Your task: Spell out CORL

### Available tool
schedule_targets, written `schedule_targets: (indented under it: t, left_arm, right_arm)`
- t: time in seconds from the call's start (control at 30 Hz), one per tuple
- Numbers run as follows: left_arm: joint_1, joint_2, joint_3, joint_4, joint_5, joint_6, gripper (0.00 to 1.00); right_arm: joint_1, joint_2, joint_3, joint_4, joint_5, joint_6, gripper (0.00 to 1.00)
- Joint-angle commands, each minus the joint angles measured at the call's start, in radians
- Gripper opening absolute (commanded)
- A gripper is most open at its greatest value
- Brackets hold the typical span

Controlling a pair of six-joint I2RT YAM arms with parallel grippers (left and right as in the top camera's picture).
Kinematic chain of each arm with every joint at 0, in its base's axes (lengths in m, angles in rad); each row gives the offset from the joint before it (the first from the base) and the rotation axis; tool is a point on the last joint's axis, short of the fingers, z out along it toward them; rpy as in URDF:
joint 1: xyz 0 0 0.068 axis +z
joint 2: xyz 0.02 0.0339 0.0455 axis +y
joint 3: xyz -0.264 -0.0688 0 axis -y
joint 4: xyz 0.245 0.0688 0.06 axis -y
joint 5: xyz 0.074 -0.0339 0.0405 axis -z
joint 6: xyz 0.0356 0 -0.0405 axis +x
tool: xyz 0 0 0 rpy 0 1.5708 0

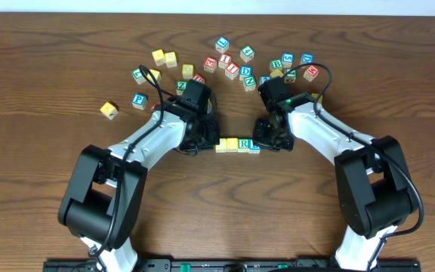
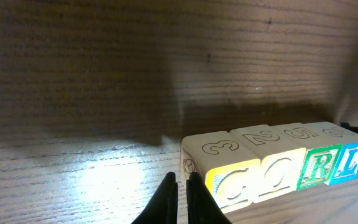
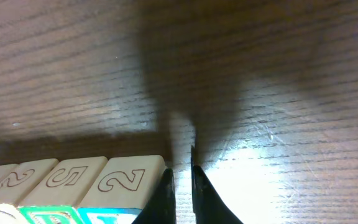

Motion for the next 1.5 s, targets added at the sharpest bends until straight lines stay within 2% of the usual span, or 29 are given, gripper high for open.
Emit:
schedule_targets:
  t: [0.0, 0.27, 0.43, 0.63, 1.47]
  left_arm:
    - [0.018, 0.008, -0.002, -0.014, -0.053, 0.019, 0.08]
    - [0.117, -0.015, -0.002, -0.08, -0.084, 0.016, 0.08]
    - [0.15, -0.015, -0.002, -0.105, -0.085, 0.014, 0.08]
    - [0.151, -0.015, -0.003, -0.127, -0.142, -0.048, 0.08]
    - [0.151, -0.015, -0.003, -0.134, -0.144, -0.048, 0.08]
  right_arm:
    - [-0.001, -0.007, -0.006, -0.027, 0.046, -0.008, 0.07]
    - [-0.036, -0.007, -0.006, -0.103, 0.0, -0.078, 0.07]
    - [-0.012, -0.007, -0.006, -0.136, -0.2, -0.173, 0.07]
    - [0.047, -0.007, -0.006, -0.164, -0.077, -0.055, 0.1]
    - [0.052, -0.007, -0.006, -0.098, -0.048, -0.046, 0.1]
